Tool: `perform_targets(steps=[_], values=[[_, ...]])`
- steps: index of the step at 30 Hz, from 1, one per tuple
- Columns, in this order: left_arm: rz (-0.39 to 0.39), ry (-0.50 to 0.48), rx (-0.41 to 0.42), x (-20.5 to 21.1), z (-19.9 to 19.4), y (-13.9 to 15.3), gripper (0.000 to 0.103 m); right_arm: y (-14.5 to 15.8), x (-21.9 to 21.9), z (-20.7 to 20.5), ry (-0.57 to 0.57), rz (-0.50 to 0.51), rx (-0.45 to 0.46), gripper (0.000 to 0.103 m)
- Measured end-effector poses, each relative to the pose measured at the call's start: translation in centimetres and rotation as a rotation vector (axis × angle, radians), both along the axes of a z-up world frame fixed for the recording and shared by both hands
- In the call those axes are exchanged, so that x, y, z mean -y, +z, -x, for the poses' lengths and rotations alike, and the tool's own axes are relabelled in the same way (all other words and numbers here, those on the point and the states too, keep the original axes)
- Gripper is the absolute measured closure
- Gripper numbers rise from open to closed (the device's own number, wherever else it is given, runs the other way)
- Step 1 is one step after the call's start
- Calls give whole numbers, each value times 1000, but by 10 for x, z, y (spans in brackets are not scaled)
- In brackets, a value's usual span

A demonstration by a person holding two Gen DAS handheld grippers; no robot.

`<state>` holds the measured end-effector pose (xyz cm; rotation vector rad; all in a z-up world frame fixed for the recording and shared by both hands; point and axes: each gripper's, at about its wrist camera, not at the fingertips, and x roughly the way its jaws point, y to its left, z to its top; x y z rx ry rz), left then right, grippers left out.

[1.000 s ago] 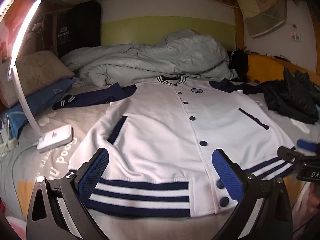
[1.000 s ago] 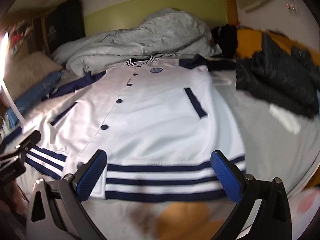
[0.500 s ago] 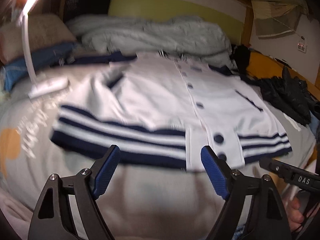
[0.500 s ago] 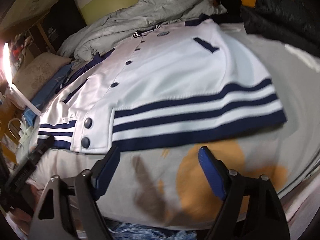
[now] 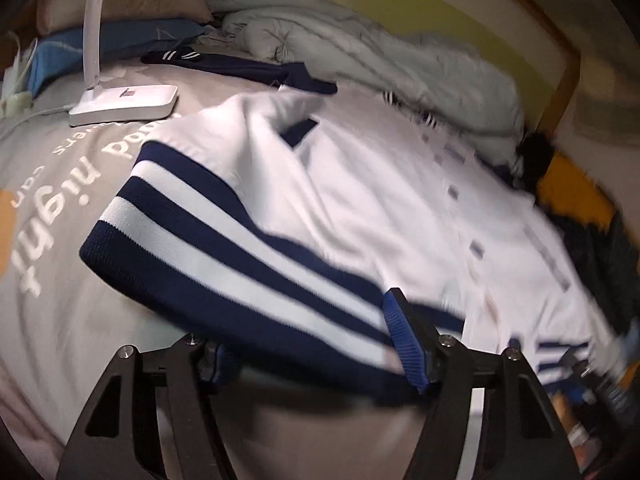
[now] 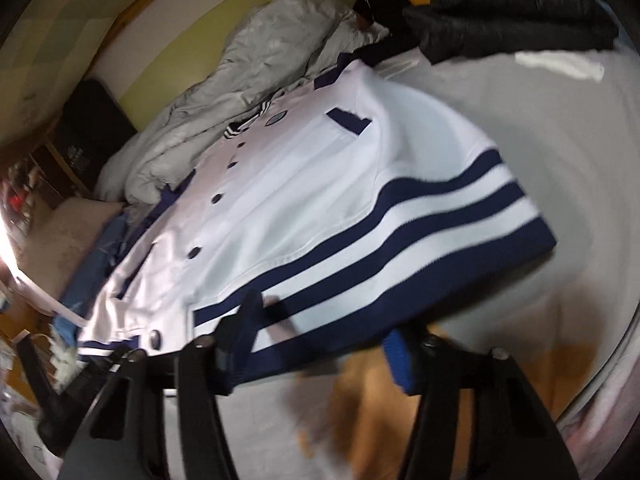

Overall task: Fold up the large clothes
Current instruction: 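Grasp the striped hem with both grippers and lift it toward the collar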

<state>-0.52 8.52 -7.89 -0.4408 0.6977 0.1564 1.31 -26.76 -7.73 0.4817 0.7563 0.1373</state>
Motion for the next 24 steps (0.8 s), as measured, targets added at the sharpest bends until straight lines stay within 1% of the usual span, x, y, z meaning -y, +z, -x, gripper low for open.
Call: perform_targets(steps=[1,3,4,5,7,9,11,12,14,15,16,17,19,21,23,24], values=[[-11,-2,-1,0,-2,1,48,2,-1,-1,-3,22,8,55],[-52,-10,10,2,-3,2,64,7,-4,-6,-23,94,22,65],[-71,1,22,3,-1,5,90,10,-3,-8,-42,123,24,81],[-88,2,42,3,2,12,96,16,-1,-9,-53,141,35,84],[-120,-15,77,3,2,26,96,30,0,-12,-43,165,72,88],[-163,-11,77,9,-8,48,96,52,-12,-19,-27,258,128,90],[-179,-14,89,11,-24,70,96,74,-22,-30,-30,338,192,90],[-184,-8,88,8,-38,80,96,84,-27,-42,-35,364,198,90],[-172,5,72,3,-67,96,96,95,-27,-74,-49,350,169,91],[-170,10,47,0,-87,100,96,98,-26,-86,-60,330,160,91],[-173,14,20,-2,-106,102,96,99,-24,-103,-72,322,143,93],[-179,14,-15,-3,-124,100,96,98,-25,-125,-76,334,114,94],[-155,14,-97,-8,-163,90,96,92,-27,-162,-67,362,50,94],[-140,14,-172,-10,-194,74,96,76,-32,-199,-30,380,-17,96],[-130,0,-248,-10,-217,55,95,61,-30,-220,-18,389,-69,96],[-128,0,-277,-11,-224,47,93,57,-29,-226,-1,373,-84,96]])
